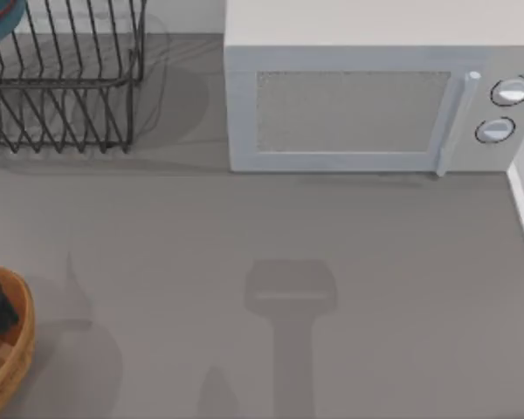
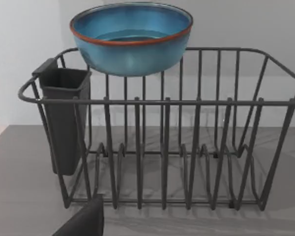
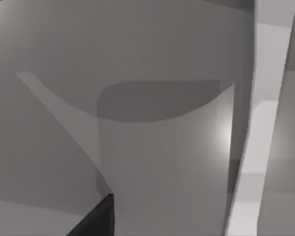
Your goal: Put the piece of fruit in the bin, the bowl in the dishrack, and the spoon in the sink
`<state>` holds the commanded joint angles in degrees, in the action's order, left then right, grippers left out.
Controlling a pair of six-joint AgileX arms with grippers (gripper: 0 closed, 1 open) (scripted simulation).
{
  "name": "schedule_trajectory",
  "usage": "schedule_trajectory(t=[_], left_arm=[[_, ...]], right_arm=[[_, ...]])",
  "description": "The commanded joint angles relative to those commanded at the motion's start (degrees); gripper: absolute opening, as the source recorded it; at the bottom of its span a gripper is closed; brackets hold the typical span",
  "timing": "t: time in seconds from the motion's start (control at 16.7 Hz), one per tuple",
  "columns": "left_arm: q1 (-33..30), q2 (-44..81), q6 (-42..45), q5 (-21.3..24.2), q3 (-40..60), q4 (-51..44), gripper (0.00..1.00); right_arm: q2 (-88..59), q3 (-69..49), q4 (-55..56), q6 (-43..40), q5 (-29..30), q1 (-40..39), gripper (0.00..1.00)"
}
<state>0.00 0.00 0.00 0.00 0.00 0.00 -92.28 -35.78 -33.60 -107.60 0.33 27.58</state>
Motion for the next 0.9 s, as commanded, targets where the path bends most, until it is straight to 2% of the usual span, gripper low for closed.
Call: schedule_trajectory(t=[0.54, 0.9], left_arm=[[0.0, 0.0, 0.0, 0.0, 0.0, 0.0, 1.00], [0.0, 0.0, 0.0, 0.0, 0.0, 0.0, 1.00]], right_arm=[[0.0, 0.0, 0.0, 0.0, 0.0, 0.0, 0.02], [0.0, 0.0, 0.0, 0.0, 0.0, 0.0, 0.00]])
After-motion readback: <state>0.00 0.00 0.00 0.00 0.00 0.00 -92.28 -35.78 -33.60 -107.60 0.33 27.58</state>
